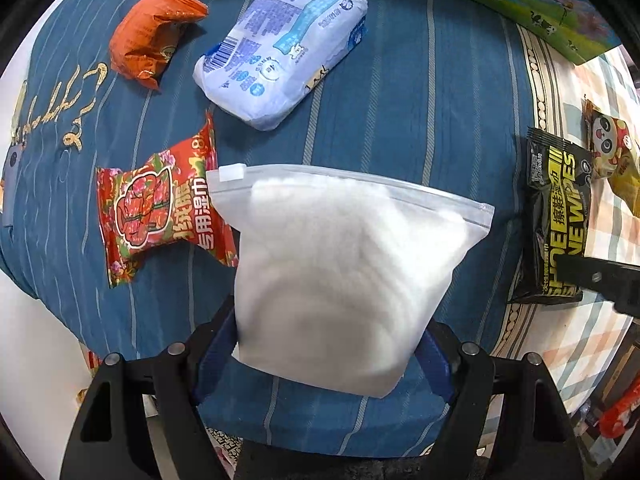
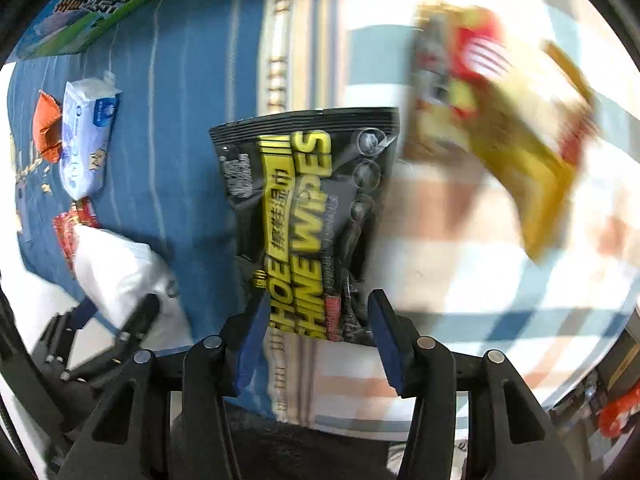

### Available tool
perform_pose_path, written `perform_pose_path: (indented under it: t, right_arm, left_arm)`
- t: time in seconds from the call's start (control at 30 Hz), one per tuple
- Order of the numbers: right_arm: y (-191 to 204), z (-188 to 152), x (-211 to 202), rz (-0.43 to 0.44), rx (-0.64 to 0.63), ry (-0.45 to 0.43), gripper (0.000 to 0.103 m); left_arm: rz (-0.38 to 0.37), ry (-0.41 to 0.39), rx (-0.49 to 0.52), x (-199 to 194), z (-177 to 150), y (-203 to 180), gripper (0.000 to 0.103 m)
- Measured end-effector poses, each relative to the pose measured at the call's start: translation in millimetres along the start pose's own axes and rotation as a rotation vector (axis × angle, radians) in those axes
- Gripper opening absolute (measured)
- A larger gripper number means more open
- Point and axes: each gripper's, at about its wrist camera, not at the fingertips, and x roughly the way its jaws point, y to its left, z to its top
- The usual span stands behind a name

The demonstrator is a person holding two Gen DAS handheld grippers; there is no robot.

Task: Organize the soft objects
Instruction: 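Carry the white bag and black wipes pack over the cardboard box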

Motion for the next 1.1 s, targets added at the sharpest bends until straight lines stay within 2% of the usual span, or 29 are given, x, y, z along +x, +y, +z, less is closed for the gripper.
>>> perform_pose_path:
  t: [0.07,0.13,0.2,0.23,0.27,0.33,0.37,0.4,0.53,0.67,0.7,0.73,0.87,0.93,1.03,1.1]
  right_arm:
    - [-15,-12,-19,-0.029,0.023,-0.094,0.068]
    - [-22,-24,-30,-0.009,0.02,-0.143,0.076]
    - [-21,-26,-32,0.033,0.017,-0.129,0.077]
    - [-25,-25,-28,0.065,0.027,-0.099,0.077]
    - [-27,-24,-25,0.056,0.033,-0.075,0.077]
    - [-30,-20,-20,0.011,0.047,-0.064,0.074]
    - [-37,-21,-19,-0.029,0.049,-0.066,0.066]
    - [-47,-30,-9,-0.047,0.05,-0.085,0.063]
    - [-72,-48,-28,-0.072,0.041,-0.109,0.055]
    - [-75,-79,-30,-0.07,0.023,-0.111,0.05]
    - [-54,-90,-19,-0.071,0.017,-0.117,0.05]
    - [-57,-101,-22,-0.068,0.01,-0.124,0.049]
    - [-86,-131,-56,-0.05,-0.024,-0.164,0.049]
    - [-88,-140,-70,-0.047,-0.041,-0.193,0.049]
    - [-106,-169,-98,-0.03,-0.063,-0.239,0.049]
    - [-118,-187,-119,-0.016,-0.078,-0.273,0.049]
  left_arm:
    - [0.001,0.0,0.003,6,2,-9,0.079]
    - [0.005,0.002,0.011,5,1,-14,0.08]
    - [0.007,0.006,0.021,3,28,-23,0.08]
    - [0.009,0.008,0.026,6,31,-26,0.081]
    - [0.012,0.007,0.031,10,31,-27,0.081]
    - [0.016,0.002,0.04,12,36,-33,0.081]
    - [0.02,-0.002,0.045,15,35,-34,0.08]
    - [0.023,-0.006,0.048,13,32,-38,0.078]
    - [0.03,-0.025,0.043,9,24,-50,0.072]
    - [0.034,-0.048,0.033,-12,8,-65,0.071]
    - [0.031,-0.062,0.034,-17,3,-68,0.071]
    - [0.032,-0.078,0.036,-23,-2,-71,0.071]
    - [0.026,-0.144,0.052,-52,-18,-85,0.071]
    - [0.011,-0.18,0.058,-70,-25,-91,0.071]
    - [-0.016,-0.228,0.053,-104,-24,-96,0.071]
    - [-0.038,-0.255,0.048,-144,5,-77,0.071]
